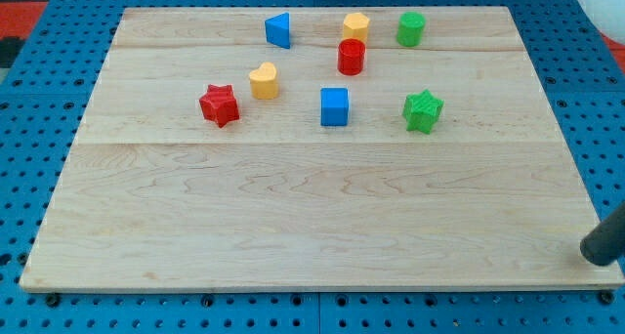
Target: Push the green star diagonally below right to the yellow hexagon
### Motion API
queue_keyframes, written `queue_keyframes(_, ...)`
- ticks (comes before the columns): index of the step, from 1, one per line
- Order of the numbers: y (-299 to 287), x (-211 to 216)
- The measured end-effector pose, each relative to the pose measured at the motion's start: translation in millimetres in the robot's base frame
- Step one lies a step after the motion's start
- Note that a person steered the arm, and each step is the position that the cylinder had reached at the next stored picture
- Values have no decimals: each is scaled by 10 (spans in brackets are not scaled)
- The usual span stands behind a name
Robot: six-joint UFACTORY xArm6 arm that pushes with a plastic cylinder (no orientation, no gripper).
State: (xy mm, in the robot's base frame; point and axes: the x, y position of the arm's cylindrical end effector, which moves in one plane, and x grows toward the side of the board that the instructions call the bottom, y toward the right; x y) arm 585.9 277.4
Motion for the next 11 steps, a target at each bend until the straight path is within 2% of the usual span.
queue_keyframes(1, -130, -175)
queue_keyframes(3, -1562, -1065)
queue_keyframes(4, -1557, -1388)
queue_keyframes(5, -1557, -1455)
queue_keyframes(9, -1435, -2155)
queue_keyframes(11, -1435, -2240)
